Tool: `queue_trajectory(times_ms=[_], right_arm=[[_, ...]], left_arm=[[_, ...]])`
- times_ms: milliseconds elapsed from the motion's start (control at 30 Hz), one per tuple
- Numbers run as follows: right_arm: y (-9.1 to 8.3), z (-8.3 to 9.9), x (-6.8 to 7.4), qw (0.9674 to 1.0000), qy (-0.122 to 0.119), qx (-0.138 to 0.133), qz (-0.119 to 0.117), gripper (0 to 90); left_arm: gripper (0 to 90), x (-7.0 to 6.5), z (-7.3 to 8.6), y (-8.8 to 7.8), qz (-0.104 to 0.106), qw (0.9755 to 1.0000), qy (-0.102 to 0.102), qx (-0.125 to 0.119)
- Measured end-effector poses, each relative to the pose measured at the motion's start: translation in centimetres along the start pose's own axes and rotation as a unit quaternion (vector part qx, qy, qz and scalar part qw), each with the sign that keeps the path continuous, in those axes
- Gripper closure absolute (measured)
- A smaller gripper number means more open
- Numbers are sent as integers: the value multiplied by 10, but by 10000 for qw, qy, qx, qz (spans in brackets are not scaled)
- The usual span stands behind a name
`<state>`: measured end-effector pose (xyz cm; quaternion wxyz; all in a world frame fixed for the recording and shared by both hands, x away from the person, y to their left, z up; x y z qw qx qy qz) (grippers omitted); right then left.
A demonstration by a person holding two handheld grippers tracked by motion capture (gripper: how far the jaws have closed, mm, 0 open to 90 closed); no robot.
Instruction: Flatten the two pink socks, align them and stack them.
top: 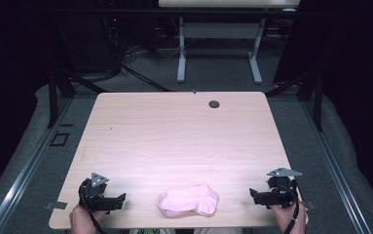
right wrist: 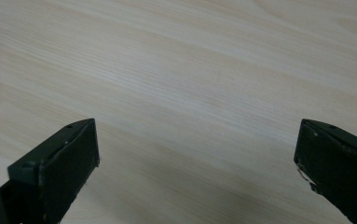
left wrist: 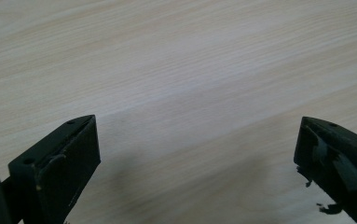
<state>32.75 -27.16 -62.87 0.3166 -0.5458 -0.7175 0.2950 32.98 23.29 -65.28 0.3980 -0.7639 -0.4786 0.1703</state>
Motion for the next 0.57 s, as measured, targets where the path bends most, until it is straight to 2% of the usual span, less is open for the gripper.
queue_trajectory(times_ms=[33,67,100,133,233,267,367,467,567], right_arm=[[0,0,0,10000,0,0,0,0],[7,6,-10,9999,34,80,116,0],[7,6,-10,9999,34,80,116,0],[13,9,-15,9997,143,102,140,0],[17,10,-18,9997,143,42,177,0],[22,12,-23,9993,134,42,334,0],[25,12,-24,9995,156,-4,290,0],[28,9,-29,9988,241,-358,244,0],[30,8,-31,9980,236,-536,222,0]], left_arm=[[2,0,0,0,0,10000,0,0],[1,5,6,8,-22,10000,-78,14],[1,5,6,8,-22,10000,-78,14],[1,9,6,9,-76,9998,-177,-91],[0,13,6,10,-130,9995,-196,-212],[0,15,5,12,-158,9992,-214,-314],[0,16,4,13,-175,9987,-213,-419],[0,17,3,14,-170,9985,-206,-482],[0,18,2,14,-176,9984,-220,-481]])
Point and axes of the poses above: each handheld gripper's, and its own axes: y roughly forward along the jaws, z roughly out of its underside, x roughly to its left, the point moved 10 cm from there along y, roughly forward along the jaws, and after that the axes turned 10 degrees about y, right-handed, at the moved point
